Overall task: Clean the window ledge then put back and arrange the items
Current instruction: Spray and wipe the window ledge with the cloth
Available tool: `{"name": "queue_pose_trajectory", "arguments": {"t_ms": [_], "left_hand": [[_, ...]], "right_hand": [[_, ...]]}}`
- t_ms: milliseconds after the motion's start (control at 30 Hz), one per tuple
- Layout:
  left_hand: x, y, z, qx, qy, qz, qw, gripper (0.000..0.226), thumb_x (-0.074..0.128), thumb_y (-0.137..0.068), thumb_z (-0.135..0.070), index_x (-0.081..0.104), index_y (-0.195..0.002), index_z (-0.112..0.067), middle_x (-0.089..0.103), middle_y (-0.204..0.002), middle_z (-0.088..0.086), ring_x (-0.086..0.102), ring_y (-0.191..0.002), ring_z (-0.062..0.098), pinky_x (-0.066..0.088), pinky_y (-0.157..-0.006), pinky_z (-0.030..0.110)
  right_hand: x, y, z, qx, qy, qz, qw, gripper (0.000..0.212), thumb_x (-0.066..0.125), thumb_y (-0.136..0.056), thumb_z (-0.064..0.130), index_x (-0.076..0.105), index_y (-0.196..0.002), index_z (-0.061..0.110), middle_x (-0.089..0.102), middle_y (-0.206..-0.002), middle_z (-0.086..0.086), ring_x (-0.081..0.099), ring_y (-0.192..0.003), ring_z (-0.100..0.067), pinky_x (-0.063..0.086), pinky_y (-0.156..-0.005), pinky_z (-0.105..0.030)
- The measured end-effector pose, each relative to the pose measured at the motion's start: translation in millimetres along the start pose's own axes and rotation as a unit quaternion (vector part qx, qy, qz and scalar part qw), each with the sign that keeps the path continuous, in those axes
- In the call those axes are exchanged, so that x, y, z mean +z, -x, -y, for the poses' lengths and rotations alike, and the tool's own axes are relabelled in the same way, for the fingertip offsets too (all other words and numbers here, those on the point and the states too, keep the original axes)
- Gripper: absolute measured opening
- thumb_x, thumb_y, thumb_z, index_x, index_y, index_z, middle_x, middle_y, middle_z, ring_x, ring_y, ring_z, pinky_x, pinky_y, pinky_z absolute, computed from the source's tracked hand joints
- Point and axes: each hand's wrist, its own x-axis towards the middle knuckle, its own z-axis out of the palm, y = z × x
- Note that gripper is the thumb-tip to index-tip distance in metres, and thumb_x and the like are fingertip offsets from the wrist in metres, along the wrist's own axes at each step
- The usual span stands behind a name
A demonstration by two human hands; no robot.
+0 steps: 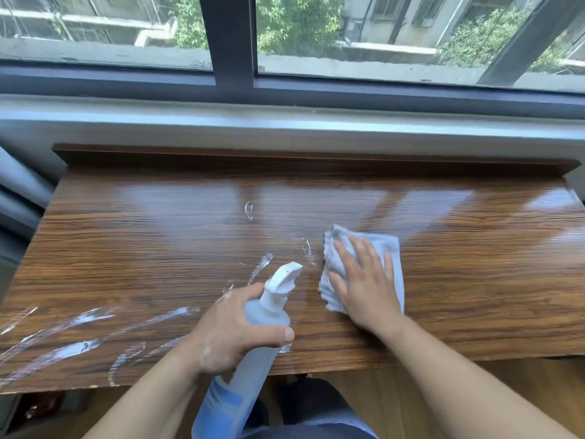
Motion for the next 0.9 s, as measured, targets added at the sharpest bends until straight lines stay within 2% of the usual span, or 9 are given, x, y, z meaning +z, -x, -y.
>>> {"name": "queue_pose_trajectory", "arguments": {"t_ms": [100,267,333,400,533,633,733,800,900], "left_hand": [[1.7,-1.8,0.9,-0.003,0.004,-0.007,1.0,0.061,0.077,-0.047,-0.06,0.072,-0.094,-0.022,0.072,-0.086,-0.001,0.062,-0.069,0.005,0.045,-0.064,0.013],[1.5,-1.5,1.0,0.007,0.016,-0.027,0.999,0.058,0.077,-0.049,-0.063,0.066,-0.104,-0.046,0.073,-0.1,-0.003,0.067,-0.088,0.015,0.049,-0.072,0.016],[1.6,-1.7,-1.2,0.011,0.021,-0.036,0.999,0.058,0.077,-0.049,-0.063,0.066,-0.104,-0.05,0.073,-0.102,-0.001,0.066,-0.09,0.017,0.051,-0.076,0.021],[2.2,-1.4,-2.2,0.01,0.028,-0.041,0.999,0.058,0.078,-0.049,-0.063,0.067,-0.105,-0.049,0.073,-0.102,0.002,0.067,-0.091,0.02,0.052,-0.081,0.029],[4.3,-1.8,-3.3,0.008,0.028,-0.04,0.999,0.058,0.077,-0.05,-0.065,0.066,-0.104,-0.049,0.073,-0.101,0.0,0.067,-0.085,0.014,0.049,-0.073,0.018],[5.7,-3.0,-2.8,-0.001,0.04,-0.032,0.999,0.056,0.078,-0.049,-0.063,0.067,-0.102,-0.048,0.073,-0.099,0.0,0.065,-0.076,0.005,0.049,-0.071,0.016],[3.7,-4.0,-0.9,0.0,0.062,-0.032,0.998,0.054,0.079,-0.052,-0.059,0.068,-0.102,-0.045,0.075,-0.096,0.005,0.069,-0.082,0.016,0.053,-0.077,0.028],[1.9,-4.1,0.9,0.0,0.069,-0.034,0.997,0.053,0.08,-0.053,-0.058,0.068,-0.103,-0.046,0.076,-0.097,0.007,0.07,-0.088,0.024,0.055,-0.082,0.036],[-0.6,-4.0,4.1,0.004,0.077,-0.03,0.997,0.051,0.081,-0.055,-0.056,0.069,-0.103,-0.044,0.076,-0.095,0.01,0.069,-0.09,0.031,0.054,-0.087,0.046]], "right_hand": [[11.9,51.2,-4.8,-0.036,0.019,-0.016,0.999,0.062,0.028,-0.097,0.058,0.025,-0.155,0.035,0.023,-0.163,0.005,0.015,-0.153,-0.021,0.015,-0.119,-0.057],[12.7,36.4,3.1,-0.058,0.045,-0.004,0.997,0.061,0.031,-0.096,0.056,0.036,-0.152,0.03,0.034,-0.159,-0.002,0.027,-0.149,-0.028,0.018,-0.116,-0.06],[6.3,-3.7,13.0,-0.057,0.04,0.008,0.998,0.062,0.027,-0.096,0.058,0.034,-0.152,0.033,0.031,-0.161,-0.002,0.023,-0.15,-0.028,0.016,-0.117,-0.062],[-3.2,-48.5,26.0,-0.047,0.024,0.024,0.998,0.061,0.024,-0.098,0.059,0.027,-0.154,0.037,0.02,-0.165,0.0,0.011,-0.153,-0.025,0.009,-0.119,-0.061],[-18.1,-106.4,42.4,-0.037,-0.007,0.048,0.998,0.057,0.032,-0.102,0.055,0.019,-0.156,0.042,0.008,-0.167,0.004,-0.002,-0.154,-0.019,-0.004,-0.121,-0.057],[-14.4,-80.7,36.9,-0.061,-0.014,0.043,0.997,0.056,0.033,-0.101,0.053,0.022,-0.155,0.042,0.01,-0.167,0.003,-0.001,-0.154,-0.02,-0.005,-0.121,-0.055],[-1.7,-5.0,25.6,-0.12,0.012,0.026,0.992,0.057,0.029,-0.098,0.055,0.028,-0.154,0.041,0.018,-0.166,0.003,0.007,-0.155,-0.022,0.0,-0.122,-0.055],[5.9,34.0,18.4,-0.147,0.028,0.028,0.988,0.057,0.035,-0.098,0.055,0.032,-0.152,0.04,0.023,-0.164,0.002,0.013,-0.154,-0.025,0.006,-0.121,-0.057],[8.4,18.8,19.8,-0.142,0.038,0.027,0.989,0.057,0.037,-0.097,0.055,0.038,-0.15,0.038,0.032,-0.161,0.0,0.023,-0.151,-0.027,0.013,-0.119,-0.059]]}}
